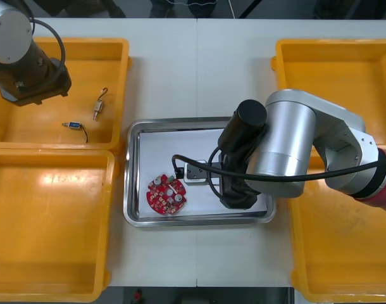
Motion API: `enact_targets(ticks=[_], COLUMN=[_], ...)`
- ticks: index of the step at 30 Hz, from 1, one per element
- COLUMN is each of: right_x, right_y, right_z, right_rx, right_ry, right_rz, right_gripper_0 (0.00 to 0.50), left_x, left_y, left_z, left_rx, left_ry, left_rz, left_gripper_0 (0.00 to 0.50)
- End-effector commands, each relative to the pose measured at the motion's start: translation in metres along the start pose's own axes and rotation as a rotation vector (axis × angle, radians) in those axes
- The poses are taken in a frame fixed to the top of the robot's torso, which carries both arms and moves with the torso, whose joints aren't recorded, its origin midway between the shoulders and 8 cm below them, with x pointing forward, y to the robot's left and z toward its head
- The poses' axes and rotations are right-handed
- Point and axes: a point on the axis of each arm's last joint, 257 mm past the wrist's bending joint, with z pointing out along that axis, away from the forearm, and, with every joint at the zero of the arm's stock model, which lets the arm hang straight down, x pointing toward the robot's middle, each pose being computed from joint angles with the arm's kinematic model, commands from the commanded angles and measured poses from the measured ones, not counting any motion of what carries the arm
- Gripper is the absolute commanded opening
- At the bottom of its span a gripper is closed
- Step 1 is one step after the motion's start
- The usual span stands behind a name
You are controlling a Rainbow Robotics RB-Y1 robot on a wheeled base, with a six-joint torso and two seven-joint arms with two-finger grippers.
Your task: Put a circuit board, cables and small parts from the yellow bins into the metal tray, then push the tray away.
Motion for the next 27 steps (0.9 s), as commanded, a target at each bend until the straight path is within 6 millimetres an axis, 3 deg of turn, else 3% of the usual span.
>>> enact_targets(ticks=[1, 10, 23, 25, 27], right_x=[-0.011, -0.005, 0.001, 0.0, -0.001], right_y=[0.003, 0.014, 0.031, 0.029, 0.028], right_z=[0.013, 0.039, 0.045, 0.045, 0.045], right_rx=[0.017, -0.004, -0.054, -0.048, -0.043], right_ry=[-0.016, -0.009, 0.008, 0.006, 0.007], right_rz=[-0.031, -0.008, 0.035, 0.036, 0.036], right_gripper_0=[0.0, 0.0, 0.002, 0.064, 0.184], left_x=[-0.012, 0.007, 0.011, 0.008, 0.009], left_y=[-0.022, -0.019, -0.021, -0.023, -0.024], left_z=[-0.009, 0.018, 0.043, 0.047, 0.051], left_rx=[0.057, 0.08, 0.089, 0.094, 0.09], left_ry=[0.01, 0.156, 0.188, 0.176, 0.171], left_rz=[-0.144, -0.336, -0.429, -0.432, -0.427], left_gripper_0=[0.5, 0.5, 0.5, 0.5, 0.5])
